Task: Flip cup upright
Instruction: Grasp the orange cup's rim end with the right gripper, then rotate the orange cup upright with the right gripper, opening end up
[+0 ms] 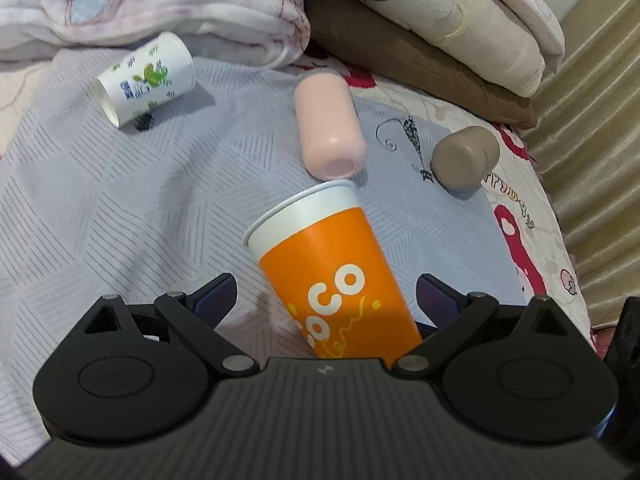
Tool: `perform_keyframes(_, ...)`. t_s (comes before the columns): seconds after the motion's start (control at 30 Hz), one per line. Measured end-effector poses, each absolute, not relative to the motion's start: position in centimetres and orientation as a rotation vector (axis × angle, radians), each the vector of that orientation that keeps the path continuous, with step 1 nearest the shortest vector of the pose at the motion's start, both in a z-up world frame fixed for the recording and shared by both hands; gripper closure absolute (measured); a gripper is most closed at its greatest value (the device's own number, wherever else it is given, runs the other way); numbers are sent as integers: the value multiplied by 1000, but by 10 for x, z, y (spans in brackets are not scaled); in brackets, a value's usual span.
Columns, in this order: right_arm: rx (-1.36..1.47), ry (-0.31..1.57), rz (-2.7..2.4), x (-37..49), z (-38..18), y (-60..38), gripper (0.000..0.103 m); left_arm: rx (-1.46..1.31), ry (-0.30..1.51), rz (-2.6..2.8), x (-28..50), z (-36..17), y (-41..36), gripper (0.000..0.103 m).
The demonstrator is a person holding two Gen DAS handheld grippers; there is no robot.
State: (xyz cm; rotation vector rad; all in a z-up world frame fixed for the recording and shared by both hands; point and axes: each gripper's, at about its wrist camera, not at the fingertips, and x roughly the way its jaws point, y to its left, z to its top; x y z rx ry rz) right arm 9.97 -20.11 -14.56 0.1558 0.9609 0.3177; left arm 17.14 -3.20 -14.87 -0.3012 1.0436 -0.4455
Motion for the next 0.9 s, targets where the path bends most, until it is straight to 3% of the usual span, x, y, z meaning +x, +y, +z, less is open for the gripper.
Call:
perform_keyframes(0.13,187,994,300,104,-154,-204,33,-332,1074,-431,177,-159,-32,6)
perform_keyframes(0.23,200,997,302,105,-154,-205,33,-351,1103,-444,180,-164,-31,19)
perform_keyframes(0.4,205,1041,334,107,-152,-206,32,-372,1111,-470,182,-165,-33,28)
perform_keyframes(0.67,-83,1058,482,134,-117,-187,24,-404,1132,-490,184,-167,-32,33)
perform_keyframes(0.9,17,1103,592,156,-136,-201,22,-400,1147,-497,188,-168,-34,33)
